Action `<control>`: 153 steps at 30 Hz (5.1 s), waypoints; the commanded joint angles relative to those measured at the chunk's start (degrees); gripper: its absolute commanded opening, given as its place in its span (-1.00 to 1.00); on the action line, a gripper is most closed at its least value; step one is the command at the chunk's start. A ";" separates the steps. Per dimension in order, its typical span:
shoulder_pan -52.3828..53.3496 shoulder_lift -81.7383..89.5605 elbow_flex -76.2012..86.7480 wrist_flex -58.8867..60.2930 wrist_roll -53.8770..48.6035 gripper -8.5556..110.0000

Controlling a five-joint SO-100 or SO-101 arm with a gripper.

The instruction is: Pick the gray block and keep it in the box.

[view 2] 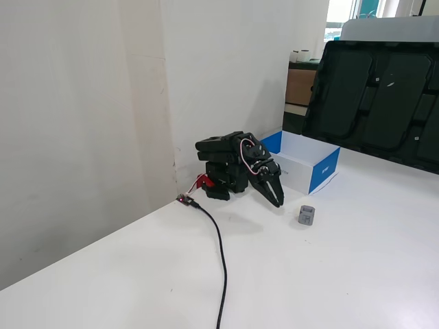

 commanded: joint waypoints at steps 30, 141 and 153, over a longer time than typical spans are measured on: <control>-4.92 -50.98 -38.06 -5.27 -13.89 -0.85; -11.69 -94.83 -55.46 -12.48 -14.85 -0.74; -16.08 -79.89 -64.34 -1.58 -14.15 -0.76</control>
